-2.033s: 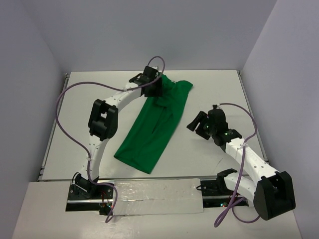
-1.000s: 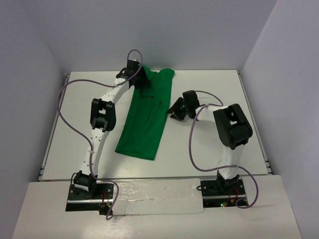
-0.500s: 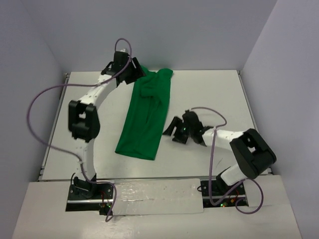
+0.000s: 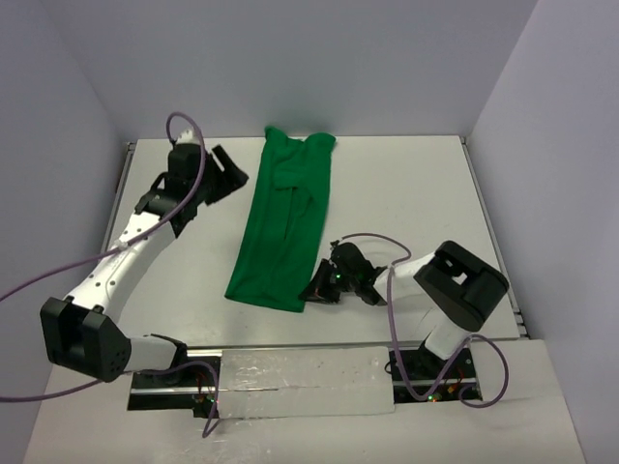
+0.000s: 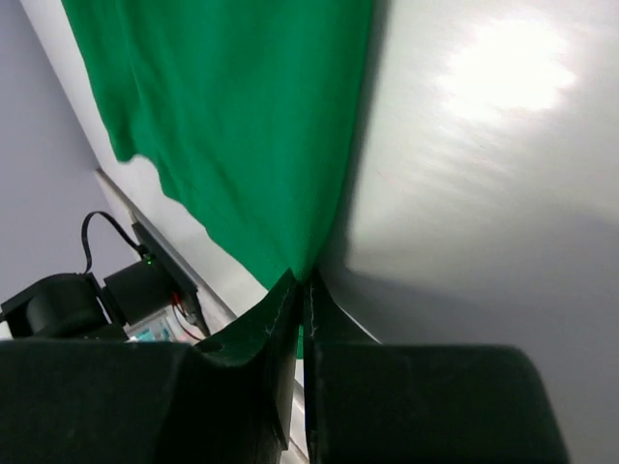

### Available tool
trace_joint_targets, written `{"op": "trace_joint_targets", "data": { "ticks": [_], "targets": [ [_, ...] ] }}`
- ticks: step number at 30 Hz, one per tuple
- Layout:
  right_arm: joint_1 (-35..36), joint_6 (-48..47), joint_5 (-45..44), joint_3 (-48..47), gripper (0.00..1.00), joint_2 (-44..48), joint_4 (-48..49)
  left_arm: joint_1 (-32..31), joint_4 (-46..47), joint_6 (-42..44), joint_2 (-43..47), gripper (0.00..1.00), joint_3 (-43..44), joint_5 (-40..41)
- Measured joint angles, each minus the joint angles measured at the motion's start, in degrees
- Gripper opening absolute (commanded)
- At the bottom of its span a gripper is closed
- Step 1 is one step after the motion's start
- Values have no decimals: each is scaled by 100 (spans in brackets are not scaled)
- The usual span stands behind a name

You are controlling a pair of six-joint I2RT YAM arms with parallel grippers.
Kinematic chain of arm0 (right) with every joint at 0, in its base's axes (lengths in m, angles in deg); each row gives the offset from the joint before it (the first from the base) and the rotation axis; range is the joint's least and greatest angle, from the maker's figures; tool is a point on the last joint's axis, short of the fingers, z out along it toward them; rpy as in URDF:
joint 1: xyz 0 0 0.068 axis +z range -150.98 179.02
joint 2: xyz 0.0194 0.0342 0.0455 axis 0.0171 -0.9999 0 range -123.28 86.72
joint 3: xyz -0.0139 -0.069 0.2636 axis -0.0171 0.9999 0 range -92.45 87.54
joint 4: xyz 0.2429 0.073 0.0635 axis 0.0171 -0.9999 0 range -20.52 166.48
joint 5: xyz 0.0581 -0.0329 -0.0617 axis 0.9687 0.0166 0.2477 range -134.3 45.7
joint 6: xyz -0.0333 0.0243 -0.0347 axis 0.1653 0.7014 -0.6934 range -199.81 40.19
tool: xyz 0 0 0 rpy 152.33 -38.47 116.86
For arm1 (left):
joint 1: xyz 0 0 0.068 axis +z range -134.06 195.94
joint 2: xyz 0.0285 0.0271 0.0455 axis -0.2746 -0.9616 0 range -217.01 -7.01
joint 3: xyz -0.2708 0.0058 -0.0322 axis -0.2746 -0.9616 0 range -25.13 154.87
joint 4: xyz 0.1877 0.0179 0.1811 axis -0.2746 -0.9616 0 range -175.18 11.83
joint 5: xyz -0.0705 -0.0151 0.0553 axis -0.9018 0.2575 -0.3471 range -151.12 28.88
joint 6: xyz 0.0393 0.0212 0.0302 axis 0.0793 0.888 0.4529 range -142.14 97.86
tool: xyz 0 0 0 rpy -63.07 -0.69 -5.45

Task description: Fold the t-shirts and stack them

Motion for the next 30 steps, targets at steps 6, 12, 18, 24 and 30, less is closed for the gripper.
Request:
{"op": "trace_joint_targets", "data": {
  "ticks": [6,12,18,24,30],
  "targets": [
    [-339,-94,-455,965,9,1397,-588,-186,-354,-447,1043,61,-2082,-70],
    [-604,-417,-810,1297,39,2315,-1282,-960,-178,-1069,2374,59,-4119,-673],
    [-645,-532,-732,1290,49,2460,-1213,-1803,338,-2153,3078,59,-5623,-1263],
    [-647,-484,-628,1350,49,2469,-1123,-2041,1210,-2798,3066,57,-6014,-1378],
    [-614,-405,-675,1472,49,2803,-1375,-2116,1557,-3022,2817,55,-6028,-1338]
  ]
}}
